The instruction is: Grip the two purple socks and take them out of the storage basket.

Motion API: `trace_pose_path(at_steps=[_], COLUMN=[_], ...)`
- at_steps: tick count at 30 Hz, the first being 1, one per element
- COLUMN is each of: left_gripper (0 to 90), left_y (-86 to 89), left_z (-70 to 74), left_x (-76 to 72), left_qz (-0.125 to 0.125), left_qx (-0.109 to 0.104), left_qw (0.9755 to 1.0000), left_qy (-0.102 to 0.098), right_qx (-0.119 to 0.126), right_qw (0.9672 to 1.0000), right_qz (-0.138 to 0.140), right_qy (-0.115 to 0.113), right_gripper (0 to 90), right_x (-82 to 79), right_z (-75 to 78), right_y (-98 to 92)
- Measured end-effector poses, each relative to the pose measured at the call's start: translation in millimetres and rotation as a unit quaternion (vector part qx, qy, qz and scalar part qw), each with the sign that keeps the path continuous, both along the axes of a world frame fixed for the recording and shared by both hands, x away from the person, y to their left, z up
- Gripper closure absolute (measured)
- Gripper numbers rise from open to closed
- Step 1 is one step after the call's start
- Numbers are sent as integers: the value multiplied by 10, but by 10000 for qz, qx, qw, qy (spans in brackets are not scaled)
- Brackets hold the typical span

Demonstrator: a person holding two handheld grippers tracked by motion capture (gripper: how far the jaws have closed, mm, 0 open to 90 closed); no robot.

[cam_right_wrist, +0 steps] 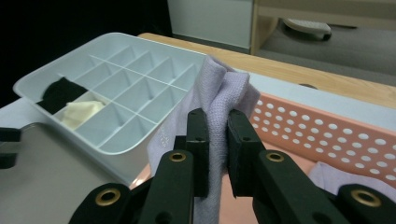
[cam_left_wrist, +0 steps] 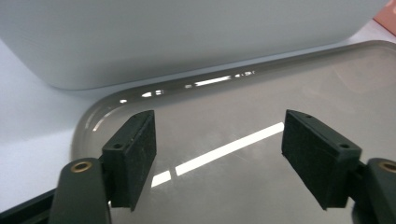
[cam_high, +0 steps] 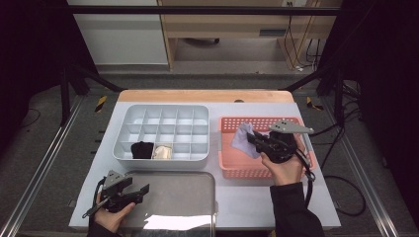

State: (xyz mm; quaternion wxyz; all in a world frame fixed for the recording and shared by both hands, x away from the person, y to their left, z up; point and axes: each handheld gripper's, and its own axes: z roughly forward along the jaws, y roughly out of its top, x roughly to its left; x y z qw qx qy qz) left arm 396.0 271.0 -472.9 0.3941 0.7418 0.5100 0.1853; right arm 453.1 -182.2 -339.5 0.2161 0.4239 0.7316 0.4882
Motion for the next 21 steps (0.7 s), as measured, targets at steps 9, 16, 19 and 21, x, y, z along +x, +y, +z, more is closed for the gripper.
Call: trace_pose_path(at_steps=[9, 16, 19, 21], left_gripper=[290, 294, 296, 297], left_y=[25, 19, 18, 18], left_z=[33, 38, 41, 42], left_x=[-12, -16, -15, -15], left_qz=[104, 89, 91, 78], left_qx=[-15, 46, 48, 55], left_qw=[9999, 9999, 9998, 9998], left_qy=[-57, -134, -156, -167], right_qx=[148, 235, 258, 285], right_qw=[9984, 9953, 9941, 9933], right_qz=[499, 912, 1041, 1118], right_qy=[-215, -219, -161, -112], right_gripper=[811, 811, 811, 810], right_x=[-408, -636, -712, -754], right_z=[-8, -88, -161, -209], right_y=[22, 93, 117, 130])
